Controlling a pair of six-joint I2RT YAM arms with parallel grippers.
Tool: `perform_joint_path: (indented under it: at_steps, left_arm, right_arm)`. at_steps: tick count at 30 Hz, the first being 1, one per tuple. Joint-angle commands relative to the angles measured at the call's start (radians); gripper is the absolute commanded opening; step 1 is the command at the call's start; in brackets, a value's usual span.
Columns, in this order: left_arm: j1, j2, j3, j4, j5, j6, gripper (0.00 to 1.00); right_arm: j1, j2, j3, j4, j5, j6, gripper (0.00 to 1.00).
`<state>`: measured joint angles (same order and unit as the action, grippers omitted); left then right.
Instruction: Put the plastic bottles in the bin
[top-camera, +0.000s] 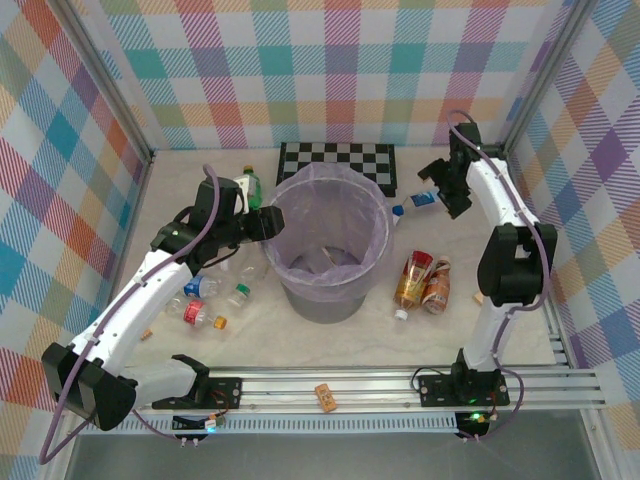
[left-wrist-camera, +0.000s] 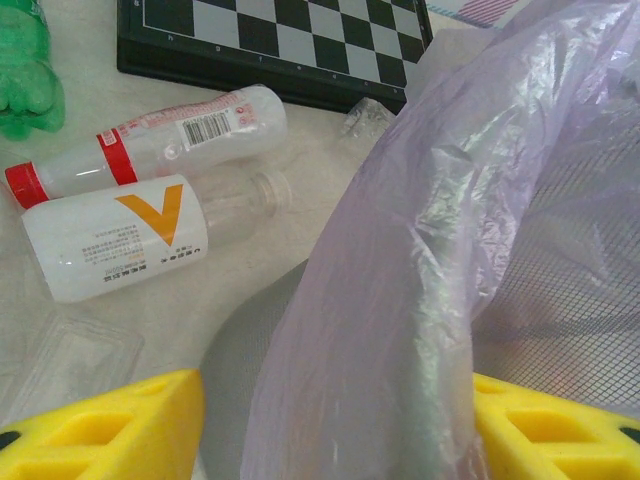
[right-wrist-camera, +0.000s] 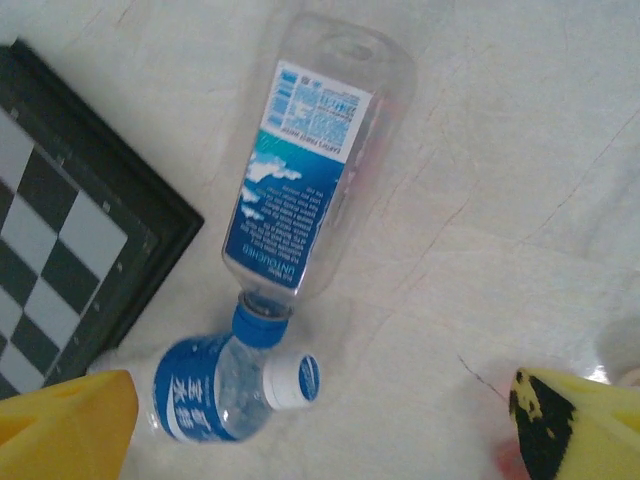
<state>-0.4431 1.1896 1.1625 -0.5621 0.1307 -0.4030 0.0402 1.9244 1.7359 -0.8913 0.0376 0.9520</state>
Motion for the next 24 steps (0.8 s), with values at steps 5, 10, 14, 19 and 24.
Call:
perform_joint_path:
  at_steps: [5, 10, 14, 19, 24]
  left_arm:
    - [-0.008, -0.002, -0.002, 0.005, 0.004, -0.007, 0.61]
    - [-0.008, 0.005, 0.0, 0.008, 0.003, -0.008, 0.62]
    - [-0.008, 0.013, -0.001, 0.009, 0.001, -0.008, 0.62]
    - [-0.008, 0.023, 0.009, 0.005, 0.0, -0.008, 0.62]
    - [-0.007, 0.034, 0.021, 0.007, 0.004, -0.008, 0.62]
  right_arm:
    - [-0.004, 0.118, 0.051, 0.059, 0.014, 0.217, 0.97]
    - [-0.004, 0.23, 0.163, 0.042, -0.004, 0.208, 0.97]
    - [-0.006, 0.32, 0.244, 0.014, -0.02, 0.218, 0.97]
    - [-0.005, 0.389, 0.276, 0.0, -0.046, 0.244, 0.97]
    - [-0.005, 0.412, 0.271, 0.005, -0.038, 0.246, 0.93]
